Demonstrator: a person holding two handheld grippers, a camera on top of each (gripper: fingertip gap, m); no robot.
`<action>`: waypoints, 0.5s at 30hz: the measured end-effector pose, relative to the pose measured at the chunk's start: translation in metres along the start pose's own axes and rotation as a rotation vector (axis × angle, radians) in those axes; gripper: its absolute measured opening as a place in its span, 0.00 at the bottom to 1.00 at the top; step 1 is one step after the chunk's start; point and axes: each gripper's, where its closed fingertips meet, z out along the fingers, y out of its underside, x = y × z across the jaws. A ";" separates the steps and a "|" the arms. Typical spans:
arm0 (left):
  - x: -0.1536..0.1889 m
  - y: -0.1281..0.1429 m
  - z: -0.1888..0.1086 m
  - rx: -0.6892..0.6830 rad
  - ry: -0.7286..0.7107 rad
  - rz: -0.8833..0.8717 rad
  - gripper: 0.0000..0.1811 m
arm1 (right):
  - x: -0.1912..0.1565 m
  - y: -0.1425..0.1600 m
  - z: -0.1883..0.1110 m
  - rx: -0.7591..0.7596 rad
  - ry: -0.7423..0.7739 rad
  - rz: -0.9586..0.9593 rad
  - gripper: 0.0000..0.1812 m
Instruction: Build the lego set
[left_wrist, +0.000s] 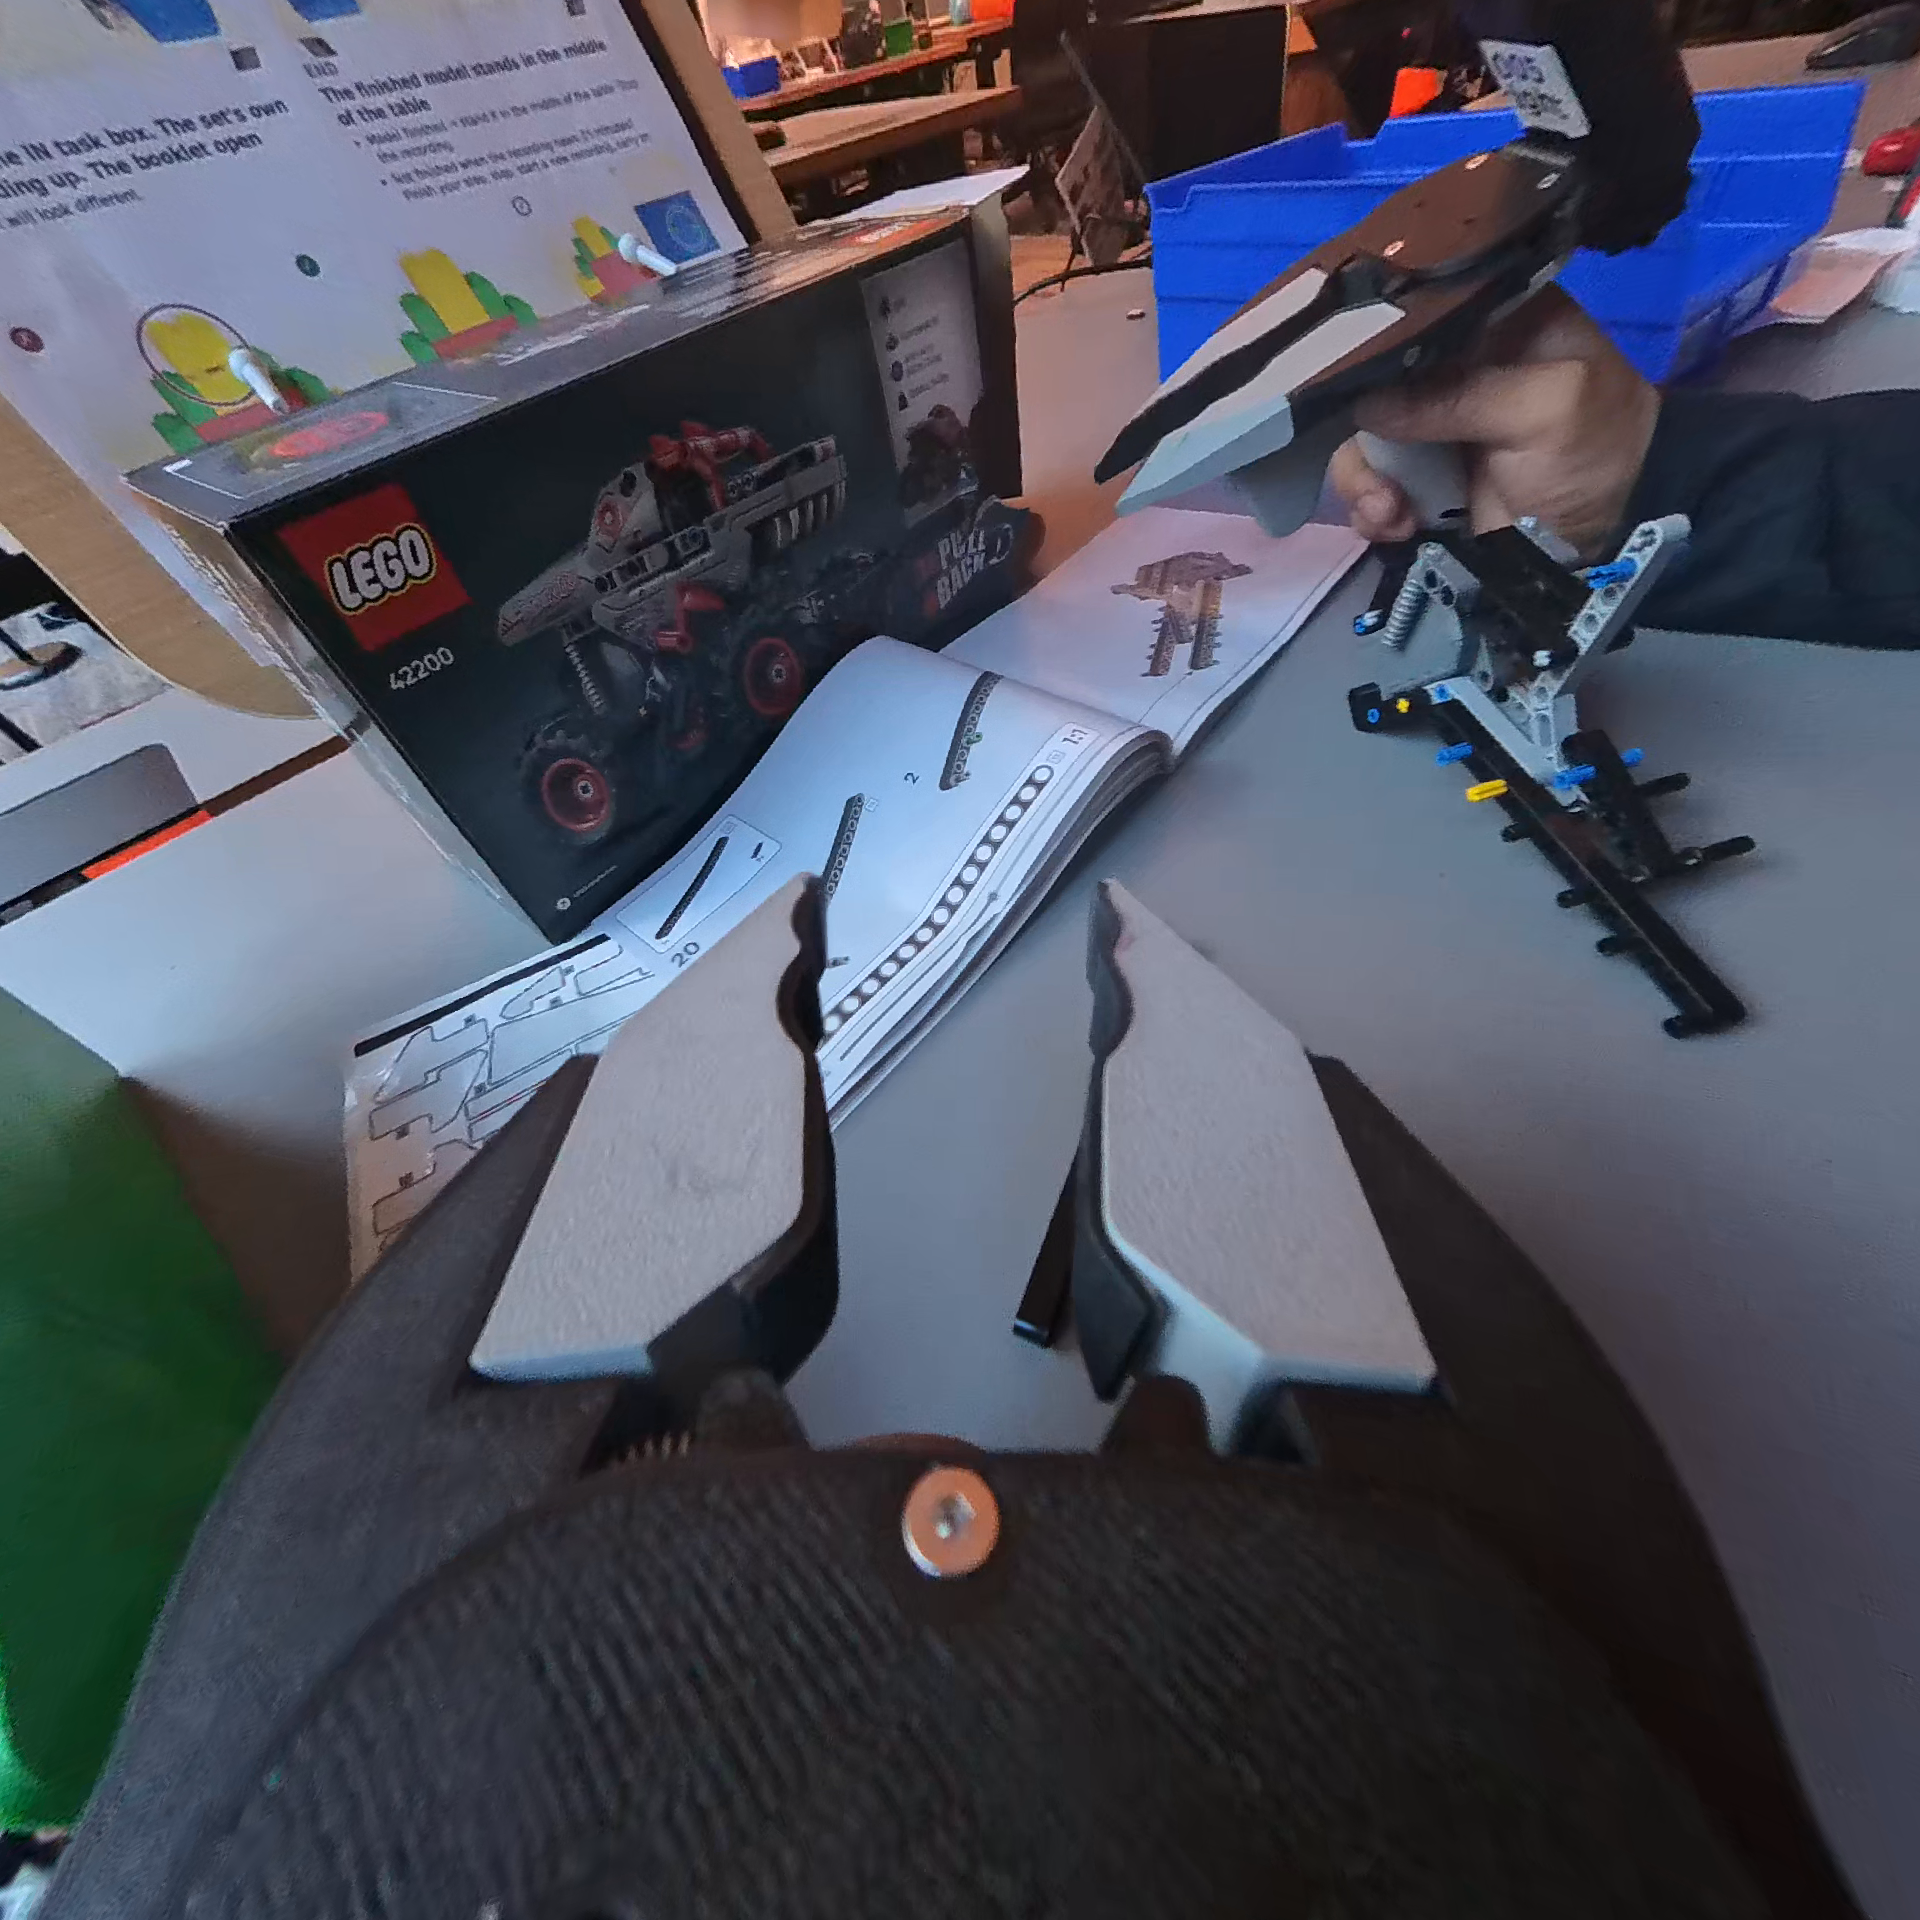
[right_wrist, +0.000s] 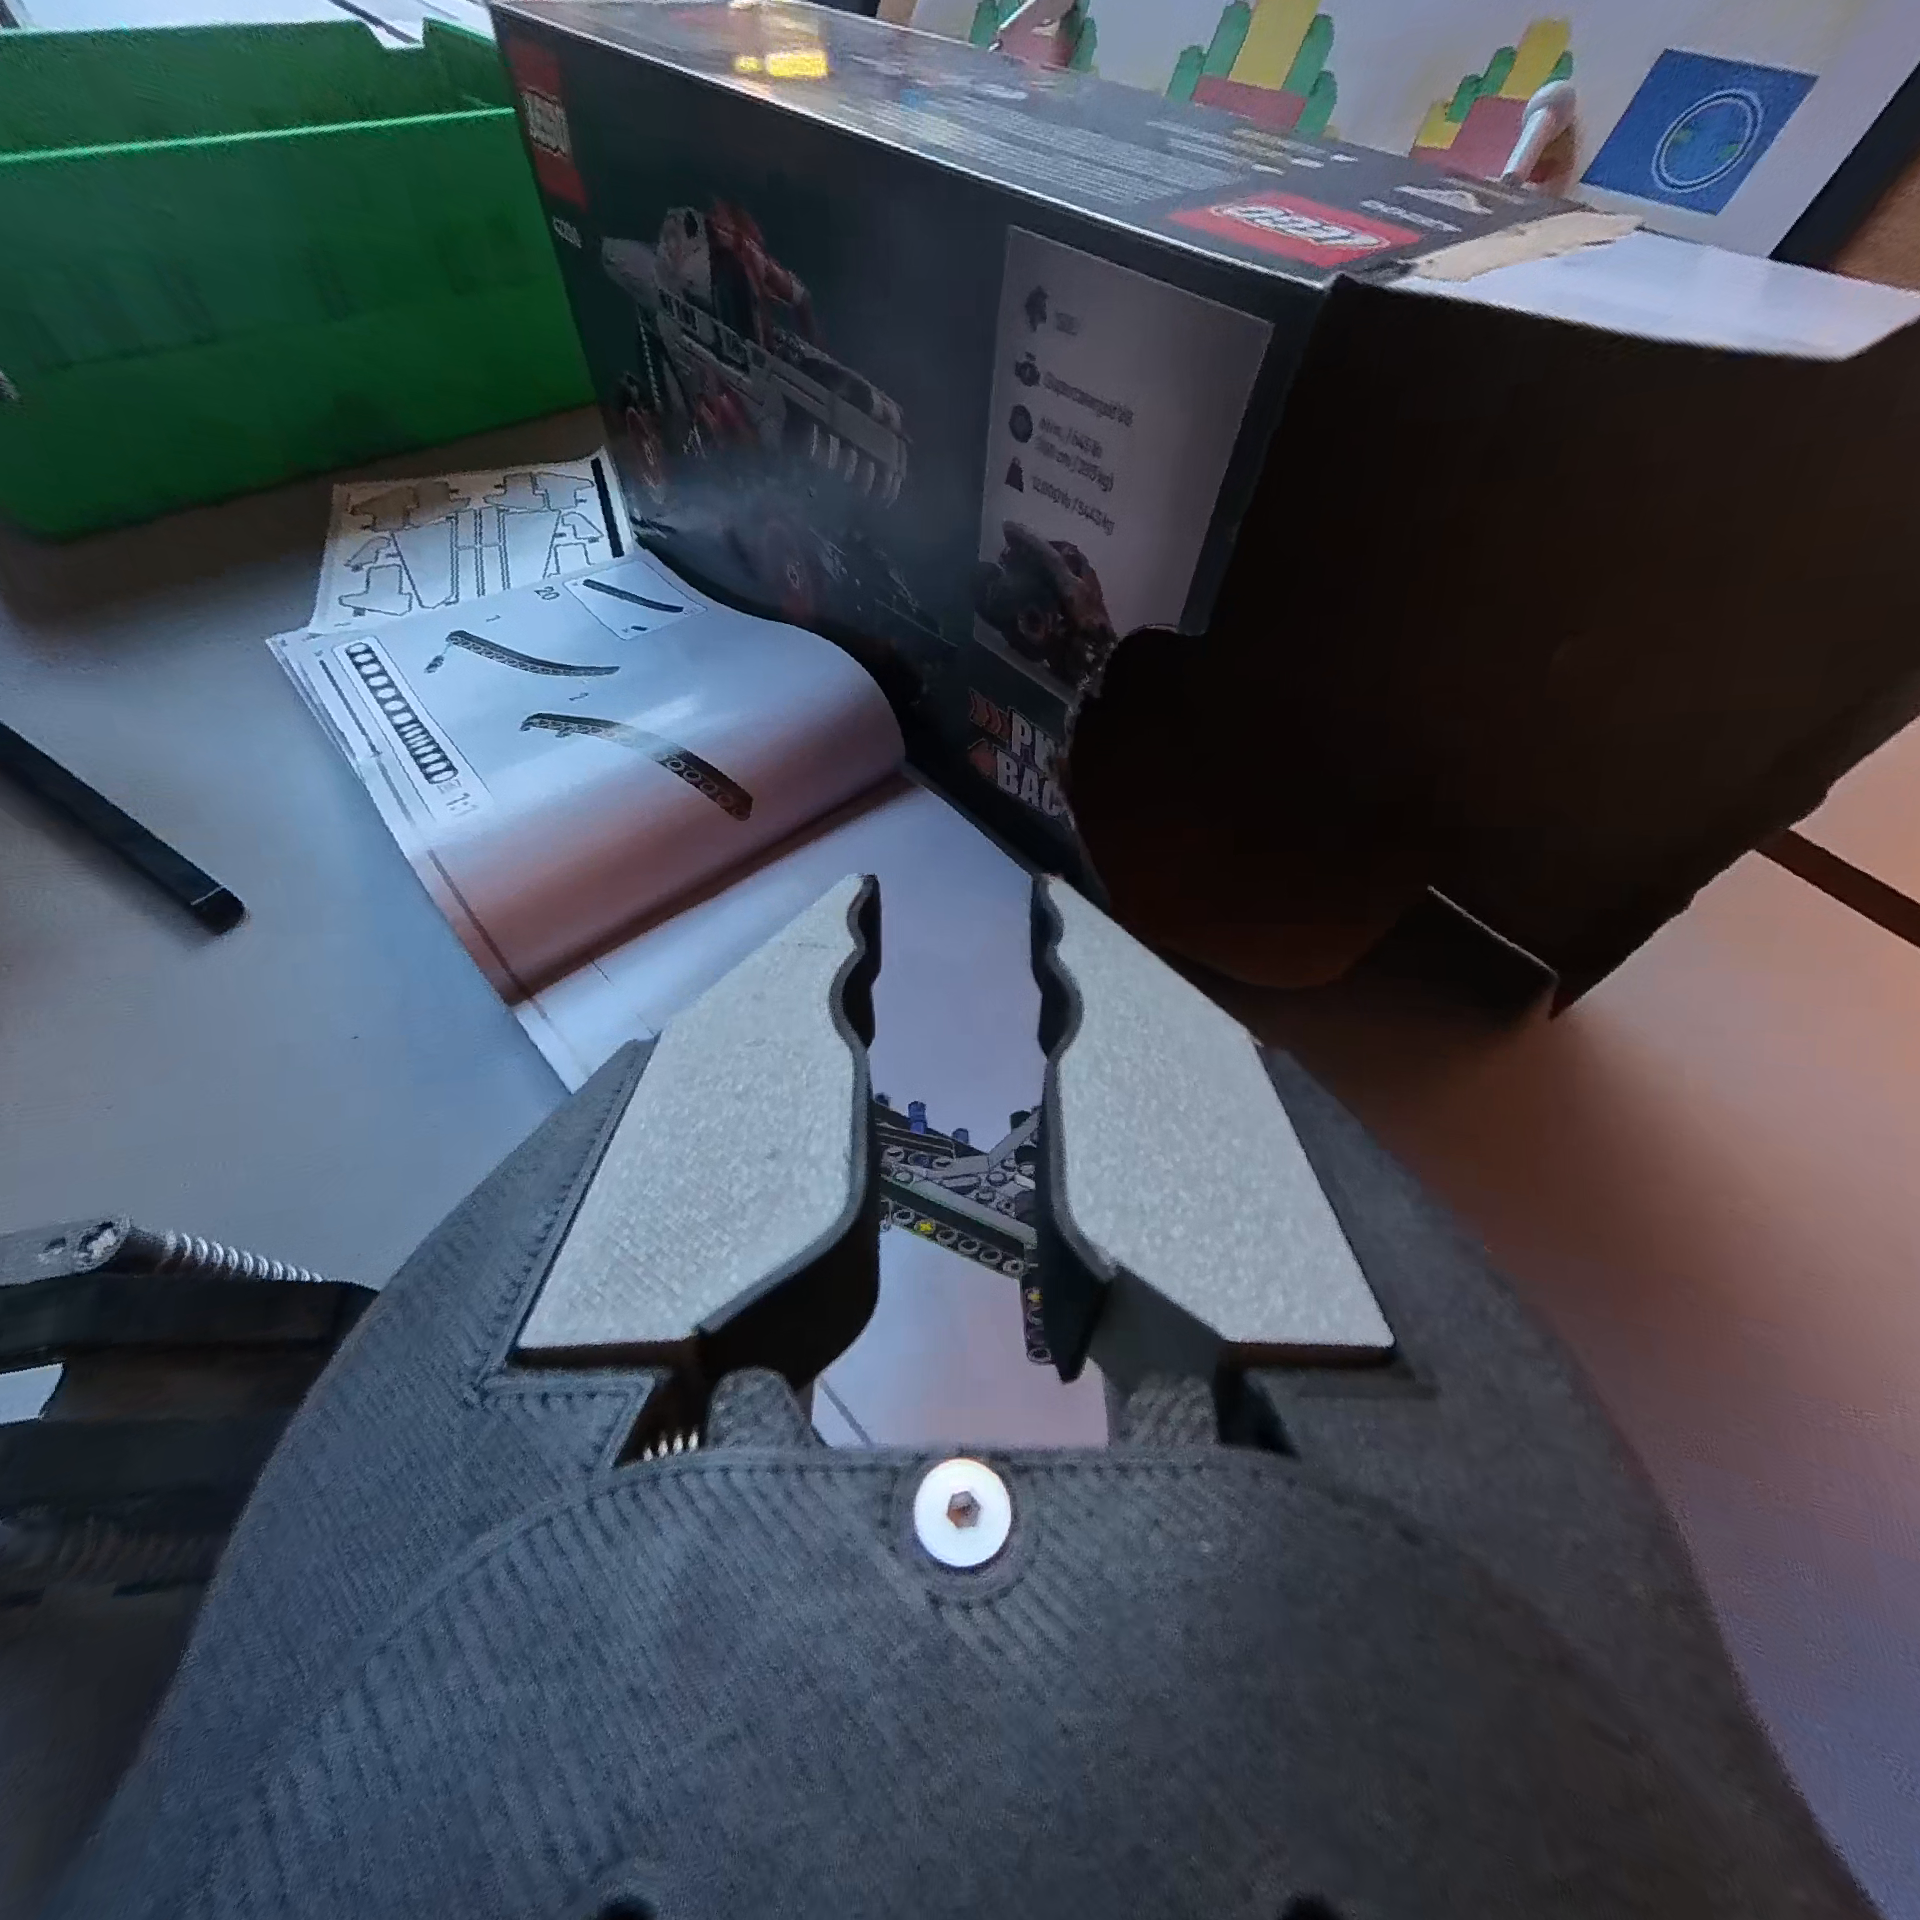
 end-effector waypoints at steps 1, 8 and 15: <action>-0.001 0.001 0.000 -0.004 -0.011 0.006 0.27 | 0.001 0.000 -0.001 0.000 0.013 -0.005 0.15; 0.002 -0.002 0.002 0.014 -0.057 0.053 0.26 | 0.007 0.000 -0.015 -0.010 0.122 -0.037 0.16; 0.022 -0.025 0.015 0.049 0.138 -0.056 0.25 | 0.011 0.011 -0.046 0.009 0.222 0.027 0.17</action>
